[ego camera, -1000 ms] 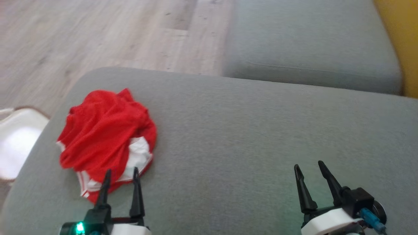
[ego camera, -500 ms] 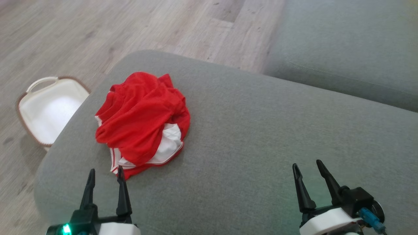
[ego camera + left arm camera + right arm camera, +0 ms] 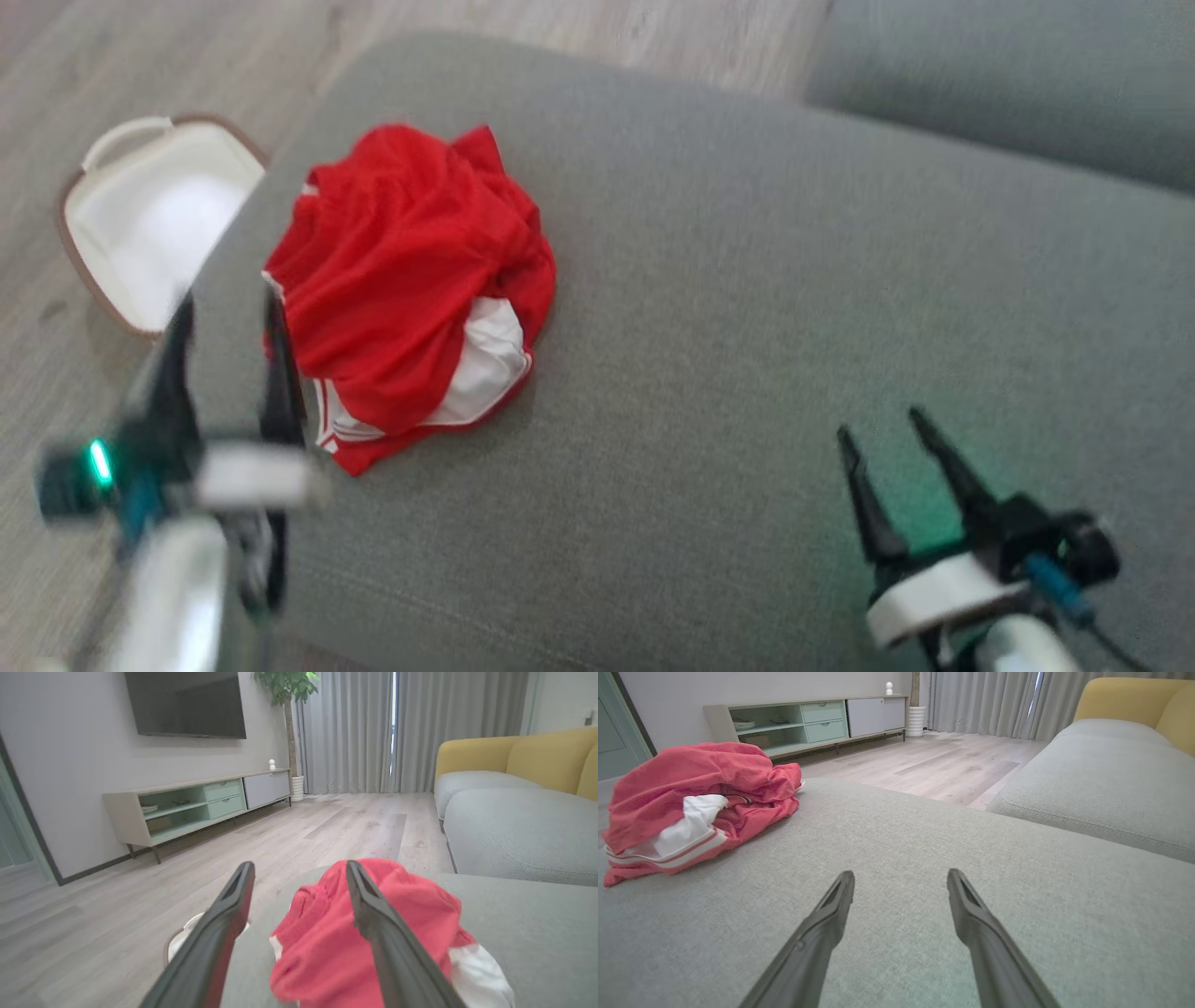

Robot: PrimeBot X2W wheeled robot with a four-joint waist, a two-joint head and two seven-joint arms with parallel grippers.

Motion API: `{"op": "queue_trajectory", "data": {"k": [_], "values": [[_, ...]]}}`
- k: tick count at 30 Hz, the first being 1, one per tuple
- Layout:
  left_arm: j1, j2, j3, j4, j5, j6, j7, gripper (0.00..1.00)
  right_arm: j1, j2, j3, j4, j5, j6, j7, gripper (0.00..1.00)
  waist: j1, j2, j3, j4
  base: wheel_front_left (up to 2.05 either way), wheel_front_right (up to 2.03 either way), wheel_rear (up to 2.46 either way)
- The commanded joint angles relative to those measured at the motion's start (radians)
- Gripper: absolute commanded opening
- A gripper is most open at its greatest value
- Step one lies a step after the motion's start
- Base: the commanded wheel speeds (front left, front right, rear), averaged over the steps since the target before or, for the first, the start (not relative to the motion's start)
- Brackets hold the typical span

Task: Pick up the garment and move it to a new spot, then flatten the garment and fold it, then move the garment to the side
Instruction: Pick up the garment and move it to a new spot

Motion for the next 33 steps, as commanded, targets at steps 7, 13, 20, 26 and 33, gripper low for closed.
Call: {"op": "queue_trajectory", "data": {"k": [7, 13, 20, 26, 33], "values": [[-0.409, 0.112, 0.046, 0.127, -0.023, -0.053, 0.214, 1.0, -0.1, -0.123, 0.023, -0.087, -0.027, 0.008, -0.014, 1.0, -0.0001, 0.0, 0.204, -0.026, 0.0, 0.0, 0.0], [-0.631, 0.134, 0.056, 0.356, -0.062, -0.069, 0.355, 1.0, -0.117, -0.193, 0.012, -0.144, -0.03, 0.008, -0.014, 1.0, -0.0001, 0.0, 0.302, -0.037, 0.0, 0.0, 0.0], [-0.755, 0.141, 0.062, 0.616, -0.111, -0.1, 0.44, 1.0, -0.125, -0.235, 0.006, -0.178, -0.03, 0.008, -0.014, 1.0, -0.0001, 0.0, 0.375, -0.058, 0.0, 0.0, 0.0], [-0.776, 0.152, 0.078, 0.787, -0.145, -0.111, 0.456, 1.0, -0.133, -0.242, -0.003, -0.186, -0.027, 0.008, -0.014, 1.0, -0.0001, 0.0, 0.395, -0.083, 0.0, 0.0, 0.0], [-0.807, 0.182, 0.083, 0.837, -0.163, -0.128, 0.306, 0.0, -0.143, -0.233, -0.015, -0.186, -0.029, 0.008, -0.014, 1.0, -0.0001, 0.0, 0.398, -0.1, 0.0, 0.0, 0.0]]}}
